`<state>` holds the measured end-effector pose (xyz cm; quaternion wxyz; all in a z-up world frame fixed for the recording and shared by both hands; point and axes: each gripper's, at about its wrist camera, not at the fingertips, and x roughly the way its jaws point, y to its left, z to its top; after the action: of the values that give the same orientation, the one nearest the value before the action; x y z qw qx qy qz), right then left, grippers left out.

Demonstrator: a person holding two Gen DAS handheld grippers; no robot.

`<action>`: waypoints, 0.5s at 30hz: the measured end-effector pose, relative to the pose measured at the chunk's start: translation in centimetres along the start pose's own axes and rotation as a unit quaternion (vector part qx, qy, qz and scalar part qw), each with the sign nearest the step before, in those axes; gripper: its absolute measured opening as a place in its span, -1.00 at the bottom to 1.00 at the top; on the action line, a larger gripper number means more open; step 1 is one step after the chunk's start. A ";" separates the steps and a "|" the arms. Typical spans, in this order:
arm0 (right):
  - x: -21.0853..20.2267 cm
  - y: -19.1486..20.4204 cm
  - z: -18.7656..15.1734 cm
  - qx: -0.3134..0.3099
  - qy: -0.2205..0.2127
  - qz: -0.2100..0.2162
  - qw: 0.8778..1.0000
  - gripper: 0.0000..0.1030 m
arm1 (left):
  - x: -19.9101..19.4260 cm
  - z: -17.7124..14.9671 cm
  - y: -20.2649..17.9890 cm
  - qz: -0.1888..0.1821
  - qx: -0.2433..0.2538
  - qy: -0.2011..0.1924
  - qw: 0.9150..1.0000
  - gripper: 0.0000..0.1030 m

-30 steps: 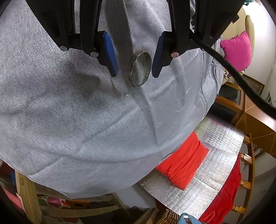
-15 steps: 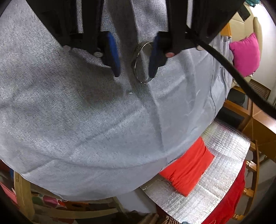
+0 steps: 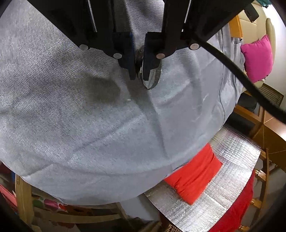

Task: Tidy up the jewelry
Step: 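Close the right gripper on the bangle rim while the left grasps the black ring item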

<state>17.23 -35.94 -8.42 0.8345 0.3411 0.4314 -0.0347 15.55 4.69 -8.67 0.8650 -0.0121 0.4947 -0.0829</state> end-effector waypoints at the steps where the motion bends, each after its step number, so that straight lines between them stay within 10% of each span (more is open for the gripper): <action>1: -0.2 0.2 -0.1 0.000 -0.003 0.002 1.000 -0.83 | 0.0 0.0 0.0 0.001 -0.001 -0.001 1.000 0.50; 11: -1.4 2.4 -0.8 -0.015 -0.014 0.032 0.999 -0.83 | 0.3 0.4 -0.5 0.018 -0.003 -0.019 1.000 0.49; 15: -2.0 2.9 -1.1 -0.019 -0.021 0.046 0.999 -0.83 | 0.2 0.5 -1.1 0.006 0.003 -0.028 1.000 -0.09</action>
<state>16.27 -33.57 -5.80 0.8502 0.3441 0.3984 0.0047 15.97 3.58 -8.50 0.8789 -0.0094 0.4703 -0.0789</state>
